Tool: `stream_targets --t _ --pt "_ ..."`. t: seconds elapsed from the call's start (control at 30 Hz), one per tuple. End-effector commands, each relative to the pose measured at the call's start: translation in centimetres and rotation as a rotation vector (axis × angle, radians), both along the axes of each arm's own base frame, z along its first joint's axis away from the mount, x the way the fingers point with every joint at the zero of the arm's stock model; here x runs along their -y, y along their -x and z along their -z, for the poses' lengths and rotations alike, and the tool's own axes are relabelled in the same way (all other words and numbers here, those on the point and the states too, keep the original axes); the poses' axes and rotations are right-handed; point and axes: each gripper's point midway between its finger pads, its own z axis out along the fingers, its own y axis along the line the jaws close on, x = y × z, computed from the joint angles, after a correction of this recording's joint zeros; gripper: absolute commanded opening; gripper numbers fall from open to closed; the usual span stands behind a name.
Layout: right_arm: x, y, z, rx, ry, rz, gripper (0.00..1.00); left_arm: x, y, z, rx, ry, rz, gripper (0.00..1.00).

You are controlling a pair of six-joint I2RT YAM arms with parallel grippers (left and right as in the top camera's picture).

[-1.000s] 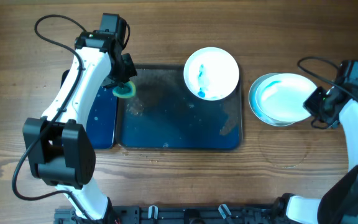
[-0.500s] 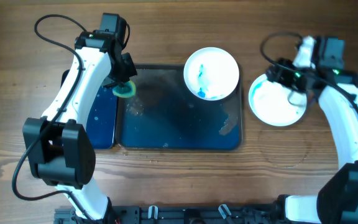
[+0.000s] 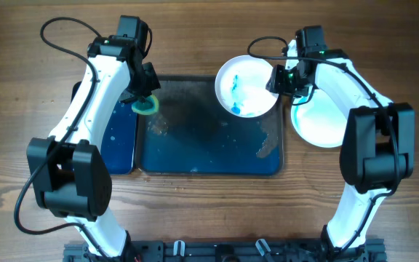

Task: Clean dirty plates on tray and stack at the side
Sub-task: 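Drag the top white plate to tray center with the right gripper, then scrub the last plate with the sponge in the left gripper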

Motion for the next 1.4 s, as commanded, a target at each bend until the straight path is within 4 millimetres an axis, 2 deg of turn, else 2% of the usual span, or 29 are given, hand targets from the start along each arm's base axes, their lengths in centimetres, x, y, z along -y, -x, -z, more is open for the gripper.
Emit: stream_targets --t 0.0,0.13,0.23,0.33,0.37,0.5,0.63,0.7,0.8,0.93,1.0,1.1,1.2,1.37 --pt "-0.6 -0.4 0.6 -0.001 0.007 -0.004 0.40 0.0 -0.2 -0.2 0.005 0.003 -0.003 0.04" --pt "-0.4 -0.1 1.7 -0.023 0.026 -0.002 0.33 0.0 -0.2 -0.2 0.005 0.003 -0.003 0.04" --pt "-1.4 0.5 2.1 -0.038 0.030 -0.033 0.26 0.0 -0.2 -0.2 0.006 0.003 -0.003 0.04" --pt "-3.3 1.9 2.5 -0.074 0.036 -0.077 0.08 0.0 -0.1 -0.1 0.001 0.004 -0.003 0.04" --pt "-4.1 2.7 2.6 -0.098 0.040 -0.096 0.04 0.2 0.0 -0.1 -0.003 0.013 -0.001 0.04" --pt "-6.5 5.4 2.9 -0.175 0.055 -0.142 0.04 1.3 0.2 0.0 -0.016 0.070 0.012 0.04" --pt "-8.8 8.8 3.1 -0.255 0.086 -0.227 0.04 2.3 1.3 1.1 -0.050 0.064 0.040 0.04" --pt "-9.5 10.1 3.0 -0.288 0.090 -0.253 0.04 2.7 1.9 1.8 -0.071 0.060 0.054 0.04" --pt "-9.4 12.0 3.0 -0.362 0.111 -0.243 0.04 3.3 2.9 3.1 -0.098 0.054 0.075 0.04" --pt "-9.3 11.8 3.2 -0.360 0.099 -0.234 0.04 4.4 3.1 4.6 -0.084 0.060 0.104 0.04" --pt "-10.4 11.7 3.0 -0.349 0.029 -0.264 0.04 5.5 3.0 5.2 -0.066 0.075 0.129 0.04" --pt "-11.5 12.3 3.8 -0.354 -0.053 -0.269 0.04 7.2 2.7 5.3 -0.034 0.091 0.193 0.04" --pt "-11.2 12.0 4.4 -0.371 -0.086 -0.172 0.04 8.8 2.6 5.2 -0.014 0.098 0.213 0.04" --pt "-11.7 10.5 4.2 -0.337 -0.124 -0.122 0.04 8.9 3.4 6.4 -0.049 0.093 0.118 0.04"
